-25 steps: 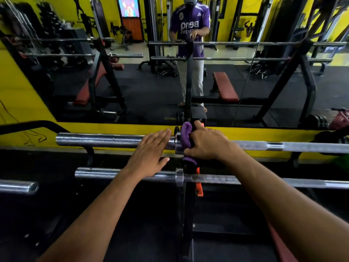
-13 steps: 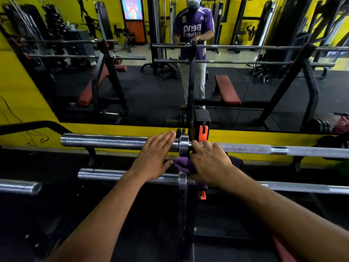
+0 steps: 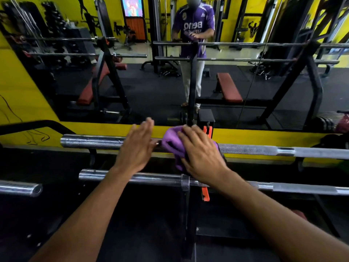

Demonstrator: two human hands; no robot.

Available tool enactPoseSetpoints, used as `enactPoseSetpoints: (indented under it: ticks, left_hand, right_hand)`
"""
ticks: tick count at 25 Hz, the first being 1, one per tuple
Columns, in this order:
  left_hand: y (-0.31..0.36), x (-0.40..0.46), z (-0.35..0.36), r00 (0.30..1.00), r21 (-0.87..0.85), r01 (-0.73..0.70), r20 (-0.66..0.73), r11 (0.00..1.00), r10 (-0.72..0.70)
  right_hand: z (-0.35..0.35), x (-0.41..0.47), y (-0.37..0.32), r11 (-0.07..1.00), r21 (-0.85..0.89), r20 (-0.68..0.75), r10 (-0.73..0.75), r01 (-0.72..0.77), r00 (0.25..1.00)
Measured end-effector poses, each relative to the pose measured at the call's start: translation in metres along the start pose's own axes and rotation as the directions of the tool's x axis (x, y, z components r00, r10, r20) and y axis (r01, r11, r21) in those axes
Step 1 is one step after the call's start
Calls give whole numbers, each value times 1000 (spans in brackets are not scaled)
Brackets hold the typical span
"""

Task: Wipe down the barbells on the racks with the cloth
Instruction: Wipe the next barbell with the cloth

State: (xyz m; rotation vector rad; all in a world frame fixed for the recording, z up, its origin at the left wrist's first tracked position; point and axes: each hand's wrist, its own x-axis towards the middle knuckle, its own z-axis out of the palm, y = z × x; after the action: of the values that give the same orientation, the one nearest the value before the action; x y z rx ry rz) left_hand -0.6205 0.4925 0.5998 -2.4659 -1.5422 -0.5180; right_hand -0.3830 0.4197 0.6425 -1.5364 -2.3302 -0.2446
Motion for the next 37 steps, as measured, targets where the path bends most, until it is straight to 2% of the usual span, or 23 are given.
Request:
enactPoseSetpoints:
  ticks: [2,5,7,9,11,12,13,14,15,17,18,20,23,27,30,32,33,34,35,36,37]
  left_hand:
    - [-11,-6,-1,997,0,82,8,997,-82]
    - [-10,-6,5,994,17,109,30,994,-109]
    - [-9,-6,6,992,12,124,37,992,-125]
    - [-10,-7,6,993,20,114,34,993,-114]
    - [-10,-6,4,992,20,119,51,993,-120]
    - [-9,-7,3,992,19,118,49,993,-119]
    - [-8,-9,3,992,21,117,48,993,-117]
    - [-9,-9,3,991,23,118,53,993,-119]
    - [-9,-8,3,991,25,121,56,992,-122]
    - [-10,-6,6,990,26,130,56,991,-131]
    - [-11,-6,6,990,26,132,54,991,-133]
    - [-12,-5,6,990,23,124,60,992,-126]
    - [-12,-7,7,989,20,118,90,993,-120]
    - [-17,-7,7,990,-30,86,111,996,-82]
    - [-21,-6,2,989,-44,25,149,999,-18]
    - [-26,-4,-2,980,-48,-47,190,998,56]
    - [-32,-2,-4,973,-36,-103,203,994,109]
    - [-38,2,-6,965,-18,-167,200,986,168]
    - [-45,7,-7,955,7,-236,187,972,230]
    - [-52,12,-8,940,37,-305,174,951,295]
    - [-58,15,-7,919,66,-372,168,926,357]
  right_hand:
    - [18,19,-3,997,-68,88,-23,29,996]
    - [4,62,1,995,-66,231,89,-75,969]
    - [-8,103,5,987,-19,479,151,-161,865]
    - [-12,138,5,983,21,708,112,-180,697]
    - [-11,155,4,984,46,810,66,-175,582]
    - [-9,158,5,988,55,830,34,-142,557]
    - [-7,156,6,993,54,822,17,-108,569]
    - [-4,152,7,996,48,785,8,-74,619]
    - [-3,145,10,992,37,716,55,-117,696]
    - [1,121,10,977,36,494,165,-209,854]
    - [5,104,7,984,9,357,163,-178,920]
    - [9,62,-2,995,-58,169,90,-81,981]
    - [3,18,-7,993,-92,62,75,-69,995]
    - [-8,-7,-16,951,-81,39,303,-299,952]
    - [-10,-24,-38,920,-69,101,390,-385,915]
    - [-3,-37,-54,869,51,177,477,-492,861]
    - [7,-46,-63,802,181,189,539,-569,821]
    - [18,-53,-74,662,362,195,635,-657,748]
    - [30,-59,-81,396,589,221,760,-705,611]
    - [47,-62,-84,6,788,334,836,-615,435]
    - [61,-62,-88,-381,831,523,784,-405,336]
